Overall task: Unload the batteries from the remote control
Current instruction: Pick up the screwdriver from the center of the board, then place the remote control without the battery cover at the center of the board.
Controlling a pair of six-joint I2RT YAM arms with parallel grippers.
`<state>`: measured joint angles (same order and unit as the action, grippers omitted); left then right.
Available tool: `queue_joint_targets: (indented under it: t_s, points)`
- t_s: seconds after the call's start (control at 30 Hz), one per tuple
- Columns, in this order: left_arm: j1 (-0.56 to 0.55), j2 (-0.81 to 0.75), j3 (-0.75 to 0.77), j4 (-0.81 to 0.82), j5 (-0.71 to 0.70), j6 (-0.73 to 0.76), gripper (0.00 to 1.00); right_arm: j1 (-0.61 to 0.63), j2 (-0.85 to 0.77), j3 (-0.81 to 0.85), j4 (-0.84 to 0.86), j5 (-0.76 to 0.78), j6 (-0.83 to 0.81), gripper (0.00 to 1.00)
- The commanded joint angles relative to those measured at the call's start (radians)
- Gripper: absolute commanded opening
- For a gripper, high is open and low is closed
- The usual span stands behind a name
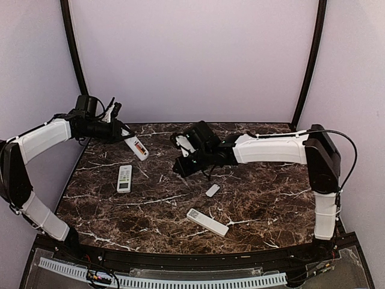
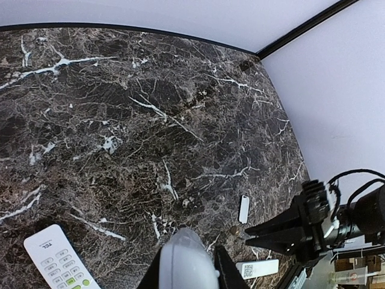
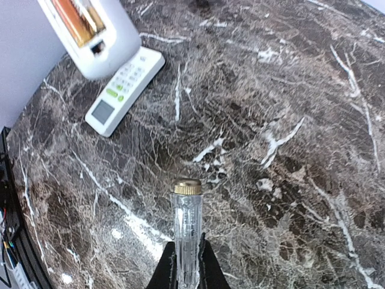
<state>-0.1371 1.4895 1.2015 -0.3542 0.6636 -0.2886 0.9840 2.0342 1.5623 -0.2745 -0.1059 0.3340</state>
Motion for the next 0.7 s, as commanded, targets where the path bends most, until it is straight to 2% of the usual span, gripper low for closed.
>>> queue_joint_targets:
  t_s: [0.0,0.27,0.37,0.67]
  points:
    - [-0.042,0.011,0.005,-0.022,0.016,0.038,0.00,0.004,-0.025,-0.048,0.032,0.037,0.030,0.00]
    - [-0.239,0.248,0.124,-0.173,0.065,0.129,0.00,-0.088,-0.144,-0.182,0.074,0.103,0.090,0.00]
    - [-0.280,0.312,0.154,-0.184,0.144,0.136,0.01,-0.101,-0.176,-0.212,0.086,0.145,0.088,0.00]
    - [-0.373,0.455,0.228,-0.250,0.157,0.168,0.07,-0.113,-0.225,-0.286,0.121,0.181,0.102,0.00]
